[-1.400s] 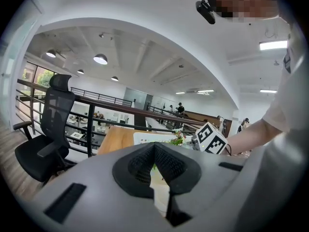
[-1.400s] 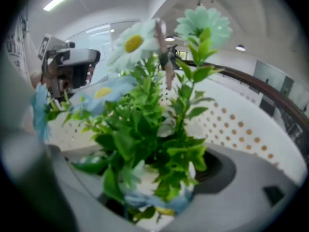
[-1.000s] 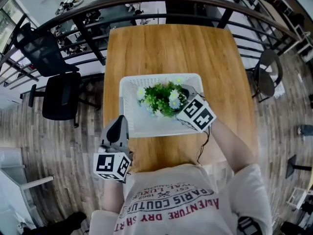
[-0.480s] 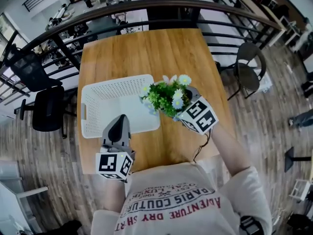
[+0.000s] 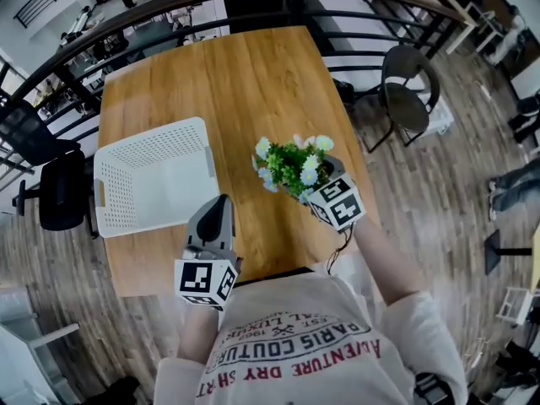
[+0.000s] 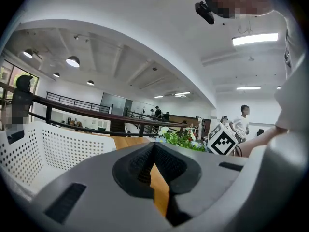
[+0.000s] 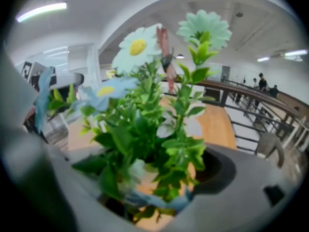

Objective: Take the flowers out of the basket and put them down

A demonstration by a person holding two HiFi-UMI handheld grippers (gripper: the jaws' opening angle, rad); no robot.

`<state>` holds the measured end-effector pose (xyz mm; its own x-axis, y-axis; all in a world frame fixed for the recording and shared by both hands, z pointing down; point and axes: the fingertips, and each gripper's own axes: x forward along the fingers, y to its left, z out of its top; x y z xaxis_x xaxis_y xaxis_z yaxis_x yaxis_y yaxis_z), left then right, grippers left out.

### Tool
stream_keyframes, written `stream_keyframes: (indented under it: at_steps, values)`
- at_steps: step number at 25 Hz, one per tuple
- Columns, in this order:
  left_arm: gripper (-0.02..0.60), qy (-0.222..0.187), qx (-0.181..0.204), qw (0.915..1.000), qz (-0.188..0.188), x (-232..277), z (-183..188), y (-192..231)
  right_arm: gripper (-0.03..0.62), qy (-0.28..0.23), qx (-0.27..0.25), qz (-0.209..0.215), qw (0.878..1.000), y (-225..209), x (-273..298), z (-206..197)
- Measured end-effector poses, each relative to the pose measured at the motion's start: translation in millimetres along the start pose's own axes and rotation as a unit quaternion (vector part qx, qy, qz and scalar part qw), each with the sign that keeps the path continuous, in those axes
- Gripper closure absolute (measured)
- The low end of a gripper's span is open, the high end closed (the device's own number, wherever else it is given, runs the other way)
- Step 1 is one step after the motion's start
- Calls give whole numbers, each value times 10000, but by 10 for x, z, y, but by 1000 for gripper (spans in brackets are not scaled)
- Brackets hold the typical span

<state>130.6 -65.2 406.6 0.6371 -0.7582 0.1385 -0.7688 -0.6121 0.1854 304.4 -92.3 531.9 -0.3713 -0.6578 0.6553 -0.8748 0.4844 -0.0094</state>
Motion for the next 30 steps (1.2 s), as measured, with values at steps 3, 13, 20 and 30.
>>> stream_keyframes:
  at_steps: [3, 13, 20, 30]
  values:
    - [571, 193, 14, 9998, 15, 32, -173, -126, 118, 129, 184, -63, 9997, -72, 95, -353]
    - [571, 615, -74, 9978, 249, -55, -640, -42, 118, 368, 218, 111, 9990, 172, 686, -942]
    - [571, 742, -279, 9963, 329, -105, -782, 27, 117, 378, 131, 248, 9989, 324, 882, -1099]
    - [571, 805, -274, 9960, 293, -109, -796, 27, 115, 17, 335, 35, 9994, 289, 893, -1084]
